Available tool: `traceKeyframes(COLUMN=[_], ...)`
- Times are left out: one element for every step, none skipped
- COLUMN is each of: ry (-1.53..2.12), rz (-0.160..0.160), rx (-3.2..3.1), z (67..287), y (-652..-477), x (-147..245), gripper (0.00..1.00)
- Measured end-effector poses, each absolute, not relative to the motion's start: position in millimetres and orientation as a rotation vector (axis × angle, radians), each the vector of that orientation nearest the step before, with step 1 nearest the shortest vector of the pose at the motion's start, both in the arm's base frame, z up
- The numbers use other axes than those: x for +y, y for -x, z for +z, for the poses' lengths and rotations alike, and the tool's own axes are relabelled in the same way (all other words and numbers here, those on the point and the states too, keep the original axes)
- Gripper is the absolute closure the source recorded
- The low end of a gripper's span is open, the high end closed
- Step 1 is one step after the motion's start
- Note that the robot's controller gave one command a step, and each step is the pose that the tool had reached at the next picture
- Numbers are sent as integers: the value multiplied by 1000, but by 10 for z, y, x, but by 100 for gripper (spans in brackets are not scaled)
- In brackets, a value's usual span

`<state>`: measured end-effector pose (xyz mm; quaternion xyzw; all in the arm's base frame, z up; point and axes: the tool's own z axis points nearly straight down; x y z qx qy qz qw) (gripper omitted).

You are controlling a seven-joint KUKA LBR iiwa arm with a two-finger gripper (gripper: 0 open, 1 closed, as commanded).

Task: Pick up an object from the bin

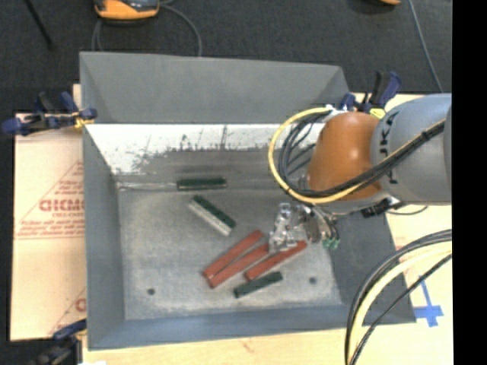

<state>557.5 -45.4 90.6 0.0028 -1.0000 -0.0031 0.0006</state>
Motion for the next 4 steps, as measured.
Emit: traceKeyframes(ry=[-231,-601,-600,-1067], rz=[-1,-1,0,13], rx=[-3132,-3086,-3087,-2960], z=[1174,1320,1324,813], y=[-5518,-5487,-5489,-5498], x=[-475,-138,-140,-19], gripper=[100,0,0,100])
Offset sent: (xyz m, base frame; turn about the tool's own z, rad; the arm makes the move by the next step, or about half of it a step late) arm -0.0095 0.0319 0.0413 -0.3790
